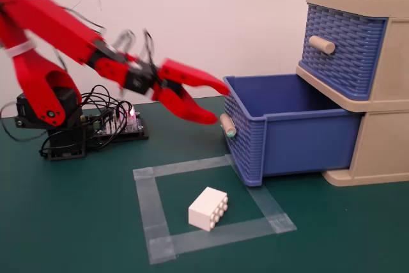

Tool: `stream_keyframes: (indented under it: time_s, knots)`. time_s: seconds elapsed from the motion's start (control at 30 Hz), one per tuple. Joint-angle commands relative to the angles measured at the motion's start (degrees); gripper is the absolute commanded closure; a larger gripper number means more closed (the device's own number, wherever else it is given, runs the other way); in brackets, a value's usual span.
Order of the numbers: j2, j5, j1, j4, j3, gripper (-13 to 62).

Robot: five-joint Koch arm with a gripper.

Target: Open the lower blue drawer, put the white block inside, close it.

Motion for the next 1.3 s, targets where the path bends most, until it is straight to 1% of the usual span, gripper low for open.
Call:
stream_keyframes:
  time_s: [0.0,0.03,0.1,0.13,0.2,0.3,0.37,0.43,0.57,0.67,0.93,1.13,1.27]
  knots:
    - [9.05,-0.18,1.32,26.37,-7.29,15.3]
    - [10.55,-1.32,3.25,37.44,-12.13,15.3]
    - [9.4,-3.96,7.56,58.45,-23.99,15.3]
    - [5.8,-5.71,10.72,69.08,-31.38,15.4]
    - [-3.78,-7.47,15.56,80.33,-42.01,15.4]
    - [-19.34,-7.47,21.88,87.45,-55.9,15.5]
    - [-28.21,-7.29,23.64,86.31,-60.64,15.7]
    - [-34.54,-7.12,25.22,82.44,-63.02,15.7]
    - [-40.43,-7.21,27.69,69.61,-63.02,15.6]
    - [-42.89,-7.21,27.77,65.13,-63.19,15.6]
    - [-45.18,-7.03,27.69,64.16,-63.46,15.6]
    - [-48.52,-7.03,27.25,56.51,-63.37,15.5]
    - [-50.45,-7.03,27.25,55.28,-63.37,15.5]
